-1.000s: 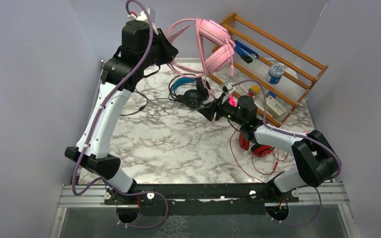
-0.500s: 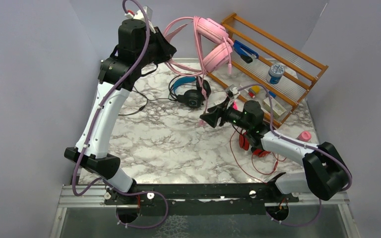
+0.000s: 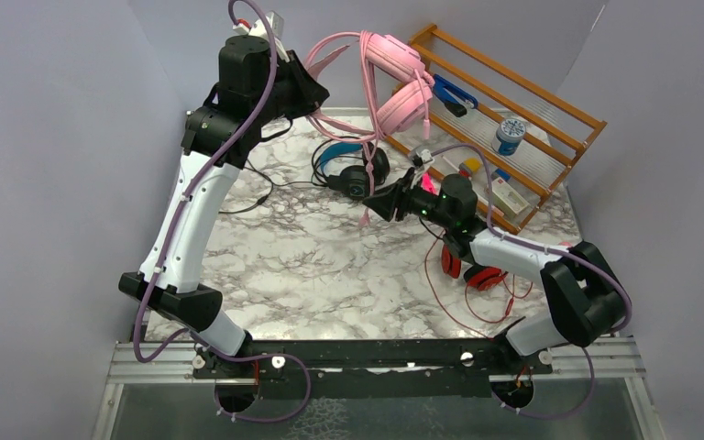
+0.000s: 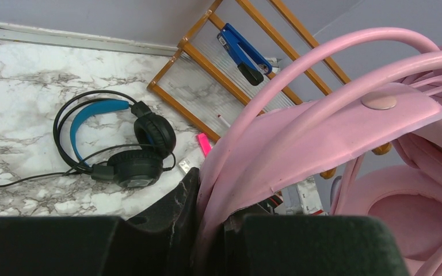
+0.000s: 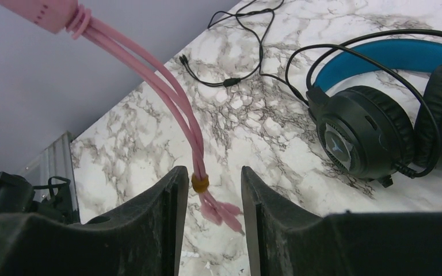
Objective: Wrap the headphones
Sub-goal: Wrap the headphones cable around the headphones.
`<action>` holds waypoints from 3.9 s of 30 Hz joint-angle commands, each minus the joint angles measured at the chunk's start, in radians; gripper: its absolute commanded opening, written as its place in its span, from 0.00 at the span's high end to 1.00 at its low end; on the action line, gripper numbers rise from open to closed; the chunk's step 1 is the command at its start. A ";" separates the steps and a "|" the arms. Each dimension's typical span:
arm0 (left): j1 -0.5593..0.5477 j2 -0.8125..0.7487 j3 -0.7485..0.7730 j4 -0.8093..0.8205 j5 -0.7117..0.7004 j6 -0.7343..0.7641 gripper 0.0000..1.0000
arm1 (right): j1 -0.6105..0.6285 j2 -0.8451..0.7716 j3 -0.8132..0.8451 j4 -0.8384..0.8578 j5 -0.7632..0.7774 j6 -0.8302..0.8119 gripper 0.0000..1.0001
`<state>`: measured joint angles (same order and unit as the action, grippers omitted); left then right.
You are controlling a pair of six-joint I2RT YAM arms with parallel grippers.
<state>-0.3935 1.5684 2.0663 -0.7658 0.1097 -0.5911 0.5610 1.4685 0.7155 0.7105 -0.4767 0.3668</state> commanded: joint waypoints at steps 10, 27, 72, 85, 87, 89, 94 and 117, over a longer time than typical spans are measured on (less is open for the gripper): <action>0.007 -0.043 0.041 0.096 0.041 -0.046 1.00 | -0.001 0.001 0.011 0.068 -0.017 0.036 0.71; 0.011 -0.051 0.040 0.096 0.047 -0.046 1.00 | -0.001 0.022 0.039 0.073 -0.089 0.072 0.49; 0.024 -0.042 0.087 0.087 0.090 -0.065 1.00 | -0.026 0.370 0.044 0.324 -0.343 0.042 0.24; 0.024 -0.051 0.083 0.087 0.103 -0.072 1.00 | 0.026 0.495 0.102 0.485 -0.358 0.156 0.34; 0.024 -0.051 0.084 0.085 0.104 -0.072 1.00 | 0.030 0.504 0.110 0.492 -0.352 0.161 0.30; 0.024 -0.051 0.084 0.086 0.103 -0.072 1.00 | 0.037 0.516 0.116 0.502 -0.354 0.169 0.30; 0.024 -0.056 0.081 0.082 0.102 -0.064 1.00 | 0.039 0.507 0.101 0.501 -0.342 0.176 0.43; 0.044 -0.068 0.142 0.082 0.061 0.190 1.00 | -0.320 -0.111 -0.326 -0.135 -0.236 0.086 1.00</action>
<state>-0.3592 1.5623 2.1731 -0.7727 0.1722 -0.4000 0.3347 1.4071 0.4465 0.6399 -0.7719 0.4145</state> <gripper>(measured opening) 0.168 0.060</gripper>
